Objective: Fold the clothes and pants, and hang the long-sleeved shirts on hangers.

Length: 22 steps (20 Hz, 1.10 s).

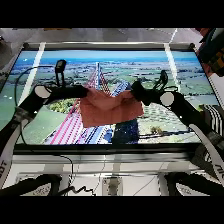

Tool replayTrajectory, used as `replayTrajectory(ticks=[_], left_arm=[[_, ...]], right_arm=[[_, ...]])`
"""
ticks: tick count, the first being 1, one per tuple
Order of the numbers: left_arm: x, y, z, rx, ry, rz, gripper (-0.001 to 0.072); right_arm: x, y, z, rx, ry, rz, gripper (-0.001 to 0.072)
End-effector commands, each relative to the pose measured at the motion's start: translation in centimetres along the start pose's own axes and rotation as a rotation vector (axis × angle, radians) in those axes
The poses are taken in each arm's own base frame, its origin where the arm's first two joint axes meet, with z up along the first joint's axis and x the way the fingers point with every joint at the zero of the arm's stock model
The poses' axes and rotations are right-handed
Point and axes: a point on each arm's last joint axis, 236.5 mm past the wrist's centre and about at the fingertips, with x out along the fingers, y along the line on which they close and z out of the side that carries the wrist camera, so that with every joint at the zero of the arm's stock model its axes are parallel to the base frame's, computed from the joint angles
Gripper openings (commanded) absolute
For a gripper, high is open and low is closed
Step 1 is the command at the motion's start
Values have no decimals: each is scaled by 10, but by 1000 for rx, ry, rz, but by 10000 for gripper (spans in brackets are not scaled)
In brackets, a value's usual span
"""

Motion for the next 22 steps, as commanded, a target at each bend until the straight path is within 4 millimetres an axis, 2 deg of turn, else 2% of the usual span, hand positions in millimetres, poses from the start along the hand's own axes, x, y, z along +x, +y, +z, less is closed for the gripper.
replayTrajectory(ticks=[1,2,4,5,8,9,10,11,12,13,14,17,19,21,22], left_arm=[[16,7,-46,37,175,-3,12],[14,11,-63,22,244,12,12],[17,19,-96,-40,372,39,12],[23,20,-109,-79,415,37,13],[51,21,-139,-132,483,21,22],[58,20,-146,-166,494,10,143],[63,18,-150,-198,501,-4,368],[64,18,-150,-215,499,-9,514],[63,19,-148,-215,495,-8,534],[61,20,-146,-218,487,-6,534],[59,22,-142,-220,477,-3,534],[54,26,-133,-224,454,3,533],[53,27,-132,-225,451,5,533],[54,28,-133,-225,453,5,532],[54,28,-133,-225,453,5,532]], right_arm=[[8,-58,39,-93,-35,-120,20],[2,-78,43,-136,-4,-169,20],[-7,-113,36,-144,96,-254,20],[-9,-126,27,-155,155,-286,20],[0,-149,-6,-253,316,-330,20],[2,-155,-19,-330,379,-333,20],[2,-162,-30,-387,444,-332,20],[-2,-169,-39,-427,506,-336,22],[-5,-175,-43,-438,538,-339,129],[-8,-178,-41,-422,546,-344,450],[-11,-180,-35,-406,535,-348,608],[-15,-185,2,-328,440,-352,609],[-15,-184,23,-198,388,-297,609],[-7,-176,29,-57,388,-172,610],[-1,-170,26,-17,410,-107,611]])
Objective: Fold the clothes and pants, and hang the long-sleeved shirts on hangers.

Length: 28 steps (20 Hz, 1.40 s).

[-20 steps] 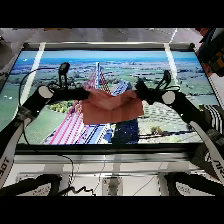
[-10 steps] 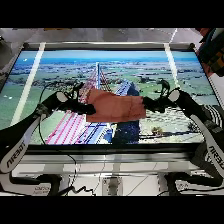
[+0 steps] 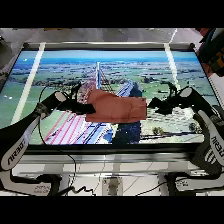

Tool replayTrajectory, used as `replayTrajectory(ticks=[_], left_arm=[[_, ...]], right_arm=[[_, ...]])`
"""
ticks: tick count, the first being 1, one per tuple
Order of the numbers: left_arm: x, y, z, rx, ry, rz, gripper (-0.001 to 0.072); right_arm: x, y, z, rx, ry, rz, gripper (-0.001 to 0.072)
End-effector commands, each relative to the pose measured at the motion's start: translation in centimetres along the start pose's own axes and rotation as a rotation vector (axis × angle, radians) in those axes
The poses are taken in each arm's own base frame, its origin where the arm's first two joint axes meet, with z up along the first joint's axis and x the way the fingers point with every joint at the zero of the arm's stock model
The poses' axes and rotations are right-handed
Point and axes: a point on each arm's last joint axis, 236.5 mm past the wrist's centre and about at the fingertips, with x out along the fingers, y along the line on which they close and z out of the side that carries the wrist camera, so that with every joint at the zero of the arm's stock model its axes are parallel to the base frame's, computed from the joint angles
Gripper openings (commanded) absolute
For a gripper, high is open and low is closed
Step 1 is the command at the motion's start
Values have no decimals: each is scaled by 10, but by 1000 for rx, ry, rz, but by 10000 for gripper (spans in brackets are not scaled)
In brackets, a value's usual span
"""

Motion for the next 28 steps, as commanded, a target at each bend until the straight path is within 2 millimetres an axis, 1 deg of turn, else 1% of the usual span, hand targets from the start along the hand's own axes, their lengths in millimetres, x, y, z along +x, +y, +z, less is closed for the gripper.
replayTrajectory(ticks=[1,2,3,6,8,10,11,12,13,14,15,16,17,18,19,20,21,22,23,24,25,26,27,28], left_arm=[[-1,1,1,-4,-4,-1,531],[-1,1,1,-4,-3,-1,532],[-1,1,1,-4,-3,-1,532],[-1,1,1,-4,-3,-1,532],[-1,1,1,-4,-3,-1,531],[1,2,0,-7,1,0,531],[3,3,-1,-9,7,1,532],[5,4,-3,-13,14,1,532],[8,6,-4,-16,19,2,531],[8,7,-4,-17,20,3,531],[8,7,-3,-12,17,3,531],[6,7,0,-11,10,5,531],[2,8,5,-4,-1,8,531],[-7,8,13,19,-16,10,531],[-20,7,23,64,-31,19,531],[-37,8,32,115,-43,39,530],[-57,11,41,169,-56,76,530],[-81,14,51,221,-71,125,528],[-105,17,59,267,-91,179,501],[-132,20,67,313,-120,242,489],[-157,21,74,350,-158,298,489],[-182,20,80,381,-202,349,489],[-208,17,83,411,-251,398,489],[-231,16,85,439,-295,451,489]], right_arm=[[4,25,10,113,31,256,623],[11,33,10,107,42,308,624],[19,36,11,110,43,328,623],[51,28,12,144,50,298,623],[69,29,2,162,93,302,621],[83,37,-9,116,121,314,602],[87,46,-13,64,124,329,530],[90,56,-16,-4,114,347,481],[91,69,-17,-81,101,369,379],[90,81,-15,-131,90,383,220],[85,92,-10,-168,74,392,82],[78,102,-1,-199,48,399,70],[65,112,11,-233,11,406,59],[48,120,26,-270,-37,403,20],[29,126,41,-295,-83,390,20],[7,127,55,-314,-132,363,20],[-19,123,71,-320,-187,317,20],[-48,115,87,-312,-247,259,20],[-77,103,100,-298,-308,198,20],[-108,90,111,-281,-371,136,20],[-143,73,120,-248,-442,69,20],[-180,54,124,-200,-516,4,20],[-212,32,124,-127,-573,-55,20],[-246,7,118,2,-626,-111,20]])
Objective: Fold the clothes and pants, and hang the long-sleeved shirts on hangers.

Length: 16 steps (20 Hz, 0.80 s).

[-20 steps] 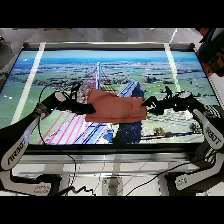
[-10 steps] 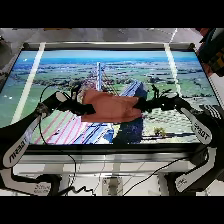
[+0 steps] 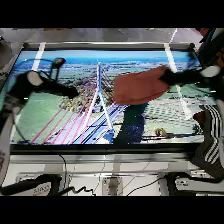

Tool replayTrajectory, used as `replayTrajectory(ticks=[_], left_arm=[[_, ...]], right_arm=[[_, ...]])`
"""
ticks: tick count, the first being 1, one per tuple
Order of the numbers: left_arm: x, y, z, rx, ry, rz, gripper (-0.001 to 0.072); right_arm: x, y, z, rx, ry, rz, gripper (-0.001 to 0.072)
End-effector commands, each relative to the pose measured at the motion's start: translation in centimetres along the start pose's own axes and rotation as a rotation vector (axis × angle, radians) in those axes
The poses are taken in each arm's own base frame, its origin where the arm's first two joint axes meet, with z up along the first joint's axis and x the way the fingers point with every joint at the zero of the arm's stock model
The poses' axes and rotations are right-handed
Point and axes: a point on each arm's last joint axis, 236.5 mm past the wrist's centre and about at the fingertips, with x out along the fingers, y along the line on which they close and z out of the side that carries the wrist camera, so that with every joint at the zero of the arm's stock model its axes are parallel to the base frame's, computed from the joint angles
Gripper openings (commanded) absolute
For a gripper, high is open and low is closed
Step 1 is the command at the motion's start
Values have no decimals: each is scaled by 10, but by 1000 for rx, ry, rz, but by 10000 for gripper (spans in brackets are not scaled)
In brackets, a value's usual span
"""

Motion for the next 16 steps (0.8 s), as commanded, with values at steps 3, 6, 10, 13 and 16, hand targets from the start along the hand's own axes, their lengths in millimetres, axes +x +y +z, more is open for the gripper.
replayTrajectory(ticks=[3,6,10,13,16], left_arm=[[-113,43,30,170,-166,320,489],[-133,39,34,179,-206,338,489],[-132,34,35,171,-216,317,490],[-132,33,35,170,-217,315,490],[-132,33,35,170,-217,314,490]], right_arm=[[-195,-116,14,461,-289,-492,20],[-293,-150,-20,621,-407,-691,19],[-399,-180,-79,880,-584,-950,20],[-428,-190,-119,1058,-603,-1027,21],[-436,-198,-136,1128,-590,-1061,236]])
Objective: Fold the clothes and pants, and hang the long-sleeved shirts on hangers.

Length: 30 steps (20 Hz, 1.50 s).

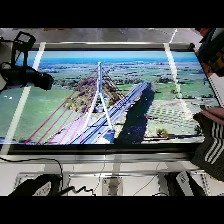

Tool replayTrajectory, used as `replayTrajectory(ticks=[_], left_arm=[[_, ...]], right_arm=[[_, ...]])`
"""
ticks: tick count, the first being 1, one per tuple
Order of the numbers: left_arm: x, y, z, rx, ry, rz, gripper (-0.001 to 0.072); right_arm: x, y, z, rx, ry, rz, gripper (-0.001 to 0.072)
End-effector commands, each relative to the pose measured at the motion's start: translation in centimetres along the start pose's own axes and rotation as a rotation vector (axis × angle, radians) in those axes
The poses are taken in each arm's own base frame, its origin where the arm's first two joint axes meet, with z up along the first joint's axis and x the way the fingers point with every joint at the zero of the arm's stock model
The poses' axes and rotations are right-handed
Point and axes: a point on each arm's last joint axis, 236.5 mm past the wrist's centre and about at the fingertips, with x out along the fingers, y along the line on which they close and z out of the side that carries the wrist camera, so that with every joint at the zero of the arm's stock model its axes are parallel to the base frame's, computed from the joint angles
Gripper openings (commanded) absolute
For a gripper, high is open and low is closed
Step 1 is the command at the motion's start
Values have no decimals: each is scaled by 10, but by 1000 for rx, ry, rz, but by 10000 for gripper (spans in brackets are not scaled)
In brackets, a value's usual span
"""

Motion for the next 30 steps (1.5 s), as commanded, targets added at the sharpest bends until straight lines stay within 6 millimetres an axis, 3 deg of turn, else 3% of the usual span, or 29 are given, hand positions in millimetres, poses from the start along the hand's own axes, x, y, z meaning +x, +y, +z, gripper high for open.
replayTrajectory(ticks=[1,2,4,5,7,10,13,16,19,21,24,27,30], left_arm=[[-1,1,1,-1,-4,3,490],[-1,1,1,-1,-4,3,490],[-1,1,1,-1,-4,3,490],[-1,1,1,-1,-4,3,490],[-1,1,1,-1,-4,3,490],[-1,1,1,-1,-5,3,489],[-1,1,1,-1,-5,3,490],[-1,1,1,-1,-4,3,490],[-1,1,1,-1,-5,3,490],[-1,1,1,-1,-5,3,490],[-1,1,1,-1,-5,3,490],[-1,1,1,-1,-4,3,490],[-1,1,1,-1,-5,3,490]], right_arm=[[-3,-38,5,105,1,-108,399],[-3,-36,6,105,-2,-103,477],[-2,-27,11,103,-22,-64,474],[-1,-21,11,104,-23,-39,370],[5,-7,7,68,8,10,23],[22,31,-14,-98,110,122,20],[31,81,-60,-360,219,227,19],[20,147,-116,-643,229,376,19],[-20,212,-184,-935,166,588,19],[-56,236,-237,-1136,143,735,19],[-83,246,-287,-1326,113,822,19],[-79,240,-301,-1378,140,795,20],[-80,240,-303,-1376,151,802,20]])
